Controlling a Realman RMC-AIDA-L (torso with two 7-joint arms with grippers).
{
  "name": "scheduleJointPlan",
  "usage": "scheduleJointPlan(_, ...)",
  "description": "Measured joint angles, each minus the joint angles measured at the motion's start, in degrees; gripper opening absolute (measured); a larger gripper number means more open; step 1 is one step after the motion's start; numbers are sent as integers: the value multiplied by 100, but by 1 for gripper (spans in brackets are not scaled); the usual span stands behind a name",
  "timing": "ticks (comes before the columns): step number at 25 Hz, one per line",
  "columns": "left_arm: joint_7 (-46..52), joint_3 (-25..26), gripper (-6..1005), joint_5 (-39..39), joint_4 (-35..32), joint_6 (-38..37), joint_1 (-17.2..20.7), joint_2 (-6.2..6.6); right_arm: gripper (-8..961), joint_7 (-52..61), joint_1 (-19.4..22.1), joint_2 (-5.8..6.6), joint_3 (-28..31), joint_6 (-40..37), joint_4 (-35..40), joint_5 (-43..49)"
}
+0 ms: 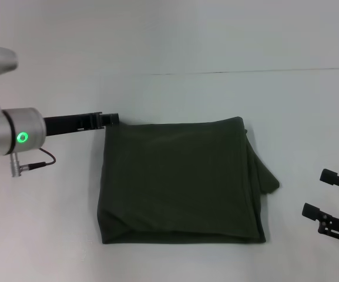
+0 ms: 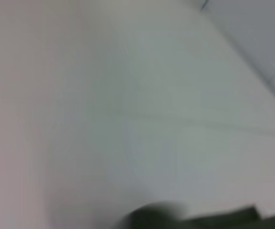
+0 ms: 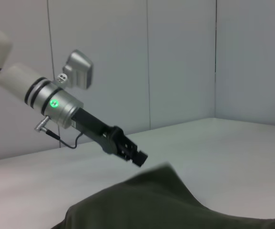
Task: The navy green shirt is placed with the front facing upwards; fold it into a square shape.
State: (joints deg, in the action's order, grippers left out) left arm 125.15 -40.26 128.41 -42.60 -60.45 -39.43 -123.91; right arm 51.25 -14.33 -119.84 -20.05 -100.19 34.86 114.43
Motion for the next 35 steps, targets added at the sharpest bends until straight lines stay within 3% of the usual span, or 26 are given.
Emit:
scheduleJointPlan(4, -815, 13, 134, -910, -216, -386, 428, -15, 837, -1, -18, -2, -2, 0, 0, 0)
scheduleJointPlan(10, -3352, 162, 326, -2177, -620, -2196, 1214, -57, 841, -73, -166, 1, -2, -175, -178, -31)
scheduleJointPlan(12, -4039, 208, 561, -2204, -665, -2908, 1380, -54, 842, -149, -199, -2, -2, -272, -210, -9)
scheduleJointPlan(17, -5510, 252, 751, -1923, -667, -3907, 1875, -73, 846, -299, -151, -10, -132, -229, -409, 99)
scheduleJointPlan(23, -6214, 528, 949, -1215, -323, -3797, 2250, -79, 848, -630, 7, -8, -146, 265, -790, 327)
scheduleJointPlan(27, -6510, 874, 948, -849, -11, -3597, 2298, -80, 848, -742, 20, -3, -138, 610, -1011, 389)
scheduleJointPlan(35, -6583, 989, 949, -778, 68, -3621, 2315, -80, 848, -800, -37, 2, -157, 782, -1186, 394)
